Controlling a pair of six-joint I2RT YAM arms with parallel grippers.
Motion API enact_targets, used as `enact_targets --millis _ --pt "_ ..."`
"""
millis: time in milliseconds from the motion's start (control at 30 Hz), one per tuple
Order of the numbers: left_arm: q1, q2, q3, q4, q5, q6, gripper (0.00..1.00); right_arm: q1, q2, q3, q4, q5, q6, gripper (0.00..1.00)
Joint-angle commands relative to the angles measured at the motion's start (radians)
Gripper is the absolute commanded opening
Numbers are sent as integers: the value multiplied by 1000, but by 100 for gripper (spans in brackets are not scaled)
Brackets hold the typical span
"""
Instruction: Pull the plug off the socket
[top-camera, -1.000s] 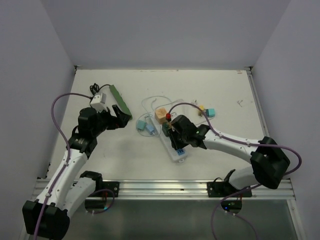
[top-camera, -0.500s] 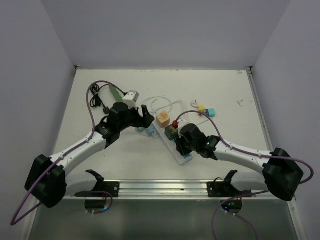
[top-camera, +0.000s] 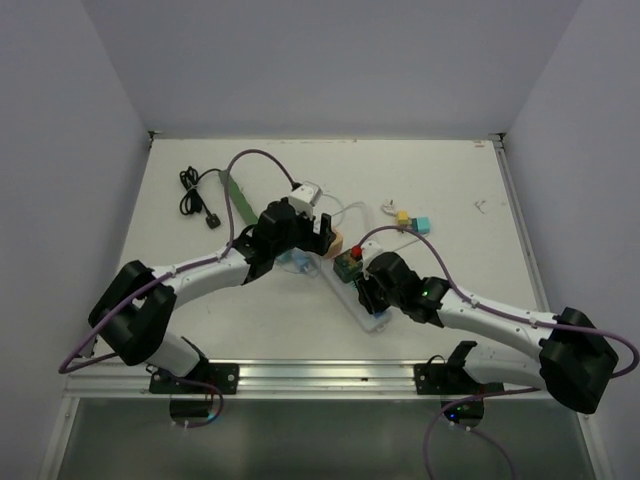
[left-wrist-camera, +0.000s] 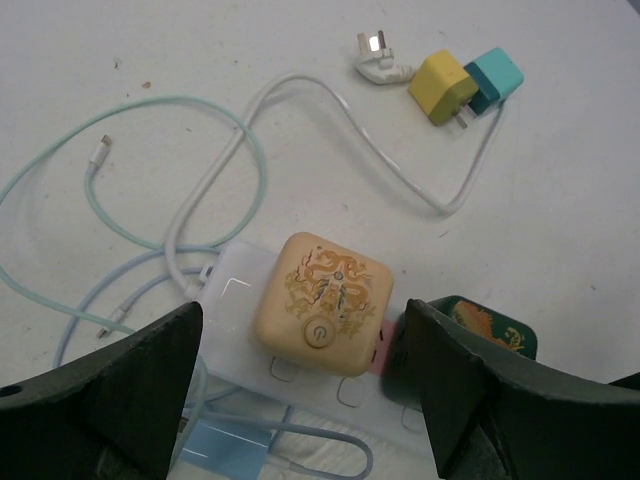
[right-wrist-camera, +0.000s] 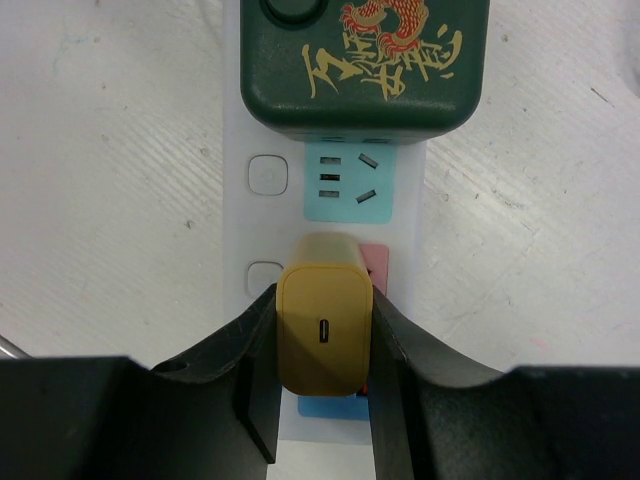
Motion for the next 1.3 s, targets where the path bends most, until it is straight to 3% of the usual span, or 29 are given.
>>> enact_targets --millis 0,367,667,767,800,867,1067,1267 --pt "-2 36 -33 123 -1 66 86 9 -54 5 74 -8 -4 14" --pt "-34 113 -42 180 27 108 85 7 -49 13 74 -29 -4 12" --pt "-39 171 -68 189 12 121 71 6 -57 19 79 -39 0 11" --pt "-40 176 -79 198 -17 127 61 6 -52 23 83 -48 5 10" --pt "-40 176 -87 200 -21 131 51 3 -55 24 85 -48 6 10" --pt "-43 177 -93 204 -27 134 42 -4 -58 27 91 -62 12 9" --pt "-46 212 -94 178 -77 128 3 -89 -68 31 99 -156 25 8" --pt "-59 197 -133 210 -168 114 0 -220 -92 14 135 -284 66 7"
